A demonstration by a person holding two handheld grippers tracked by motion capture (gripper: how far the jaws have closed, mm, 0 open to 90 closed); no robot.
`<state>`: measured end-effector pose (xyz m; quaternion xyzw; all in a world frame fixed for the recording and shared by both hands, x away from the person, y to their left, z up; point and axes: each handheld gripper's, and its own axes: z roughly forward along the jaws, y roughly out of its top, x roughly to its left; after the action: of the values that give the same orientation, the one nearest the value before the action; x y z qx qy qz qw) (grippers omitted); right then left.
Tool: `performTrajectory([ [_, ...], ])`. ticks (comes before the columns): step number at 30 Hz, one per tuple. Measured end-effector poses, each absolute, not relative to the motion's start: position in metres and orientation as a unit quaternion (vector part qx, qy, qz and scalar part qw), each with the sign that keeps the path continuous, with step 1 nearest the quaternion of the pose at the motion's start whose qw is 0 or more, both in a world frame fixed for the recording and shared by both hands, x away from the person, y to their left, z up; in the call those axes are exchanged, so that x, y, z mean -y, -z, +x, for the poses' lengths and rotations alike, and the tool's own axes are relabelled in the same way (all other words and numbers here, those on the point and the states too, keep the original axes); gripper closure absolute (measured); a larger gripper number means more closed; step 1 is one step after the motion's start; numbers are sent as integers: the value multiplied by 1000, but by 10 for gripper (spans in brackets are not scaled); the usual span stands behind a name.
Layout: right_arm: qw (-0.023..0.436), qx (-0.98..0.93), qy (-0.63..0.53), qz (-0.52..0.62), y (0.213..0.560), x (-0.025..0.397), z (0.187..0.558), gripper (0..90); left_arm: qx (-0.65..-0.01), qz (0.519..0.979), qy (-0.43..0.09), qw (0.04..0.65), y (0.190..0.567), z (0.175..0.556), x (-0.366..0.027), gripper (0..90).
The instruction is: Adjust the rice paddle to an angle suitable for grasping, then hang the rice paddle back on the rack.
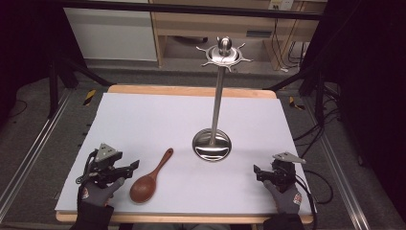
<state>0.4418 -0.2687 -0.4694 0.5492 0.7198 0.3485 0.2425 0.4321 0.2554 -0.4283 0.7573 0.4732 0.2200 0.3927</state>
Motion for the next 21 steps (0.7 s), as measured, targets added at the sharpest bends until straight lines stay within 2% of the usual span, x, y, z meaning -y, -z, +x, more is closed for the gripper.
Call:
performTrajectory([
  [21,243,-722,-341,550,469,269,440,114,-444,790,-201,371,409,450,-222,294],
])
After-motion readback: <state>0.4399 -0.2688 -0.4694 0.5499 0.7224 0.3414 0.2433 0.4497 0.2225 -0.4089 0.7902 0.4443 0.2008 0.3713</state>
